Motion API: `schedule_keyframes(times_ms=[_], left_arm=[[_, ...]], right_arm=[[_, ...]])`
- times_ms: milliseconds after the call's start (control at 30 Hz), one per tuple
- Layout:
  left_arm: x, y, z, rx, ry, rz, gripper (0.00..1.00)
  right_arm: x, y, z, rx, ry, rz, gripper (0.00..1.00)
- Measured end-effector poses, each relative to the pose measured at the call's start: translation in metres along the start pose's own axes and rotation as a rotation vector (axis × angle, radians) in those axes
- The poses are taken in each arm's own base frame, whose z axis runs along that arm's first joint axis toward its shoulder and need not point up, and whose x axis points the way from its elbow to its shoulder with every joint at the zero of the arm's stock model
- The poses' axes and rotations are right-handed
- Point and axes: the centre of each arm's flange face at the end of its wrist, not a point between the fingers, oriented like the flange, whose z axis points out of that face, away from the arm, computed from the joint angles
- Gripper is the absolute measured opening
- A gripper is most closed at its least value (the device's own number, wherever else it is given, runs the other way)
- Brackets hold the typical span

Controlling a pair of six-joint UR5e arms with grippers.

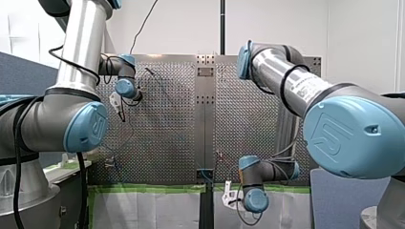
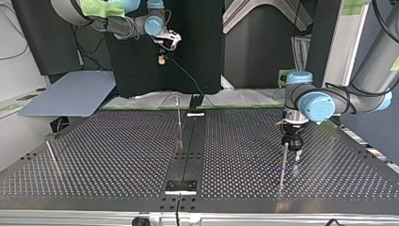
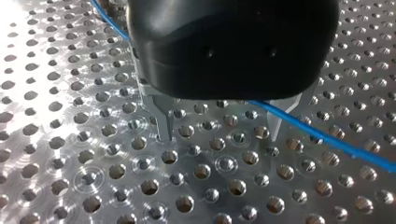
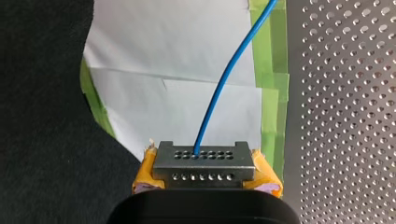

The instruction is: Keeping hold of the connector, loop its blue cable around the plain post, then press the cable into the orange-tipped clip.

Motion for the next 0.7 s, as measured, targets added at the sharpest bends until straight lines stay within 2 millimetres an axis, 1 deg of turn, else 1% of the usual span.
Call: schedule_keyframes(times_ms=[233, 400, 700], left_arm=[[-0.001, 0.002, 0.000, -0.013, -0.002, 0.000, 1.00], [-0.001, 0.003, 0.000, -0.014, -0.003, 0.000, 1.00], [-0.001, 0.002, 0.000, -0.013, -0.001, 0.000, 1.00]], right_arm=[[0.021, 0.003, -0.016, 0.007, 0.025, 0.005, 0.00], [0.041, 0.009, -0.025, 0.008, 0.077, 0.025, 0.00], [0.094, 0.012, -0.020, 0.029, 0.219, 0.070, 0.00]])
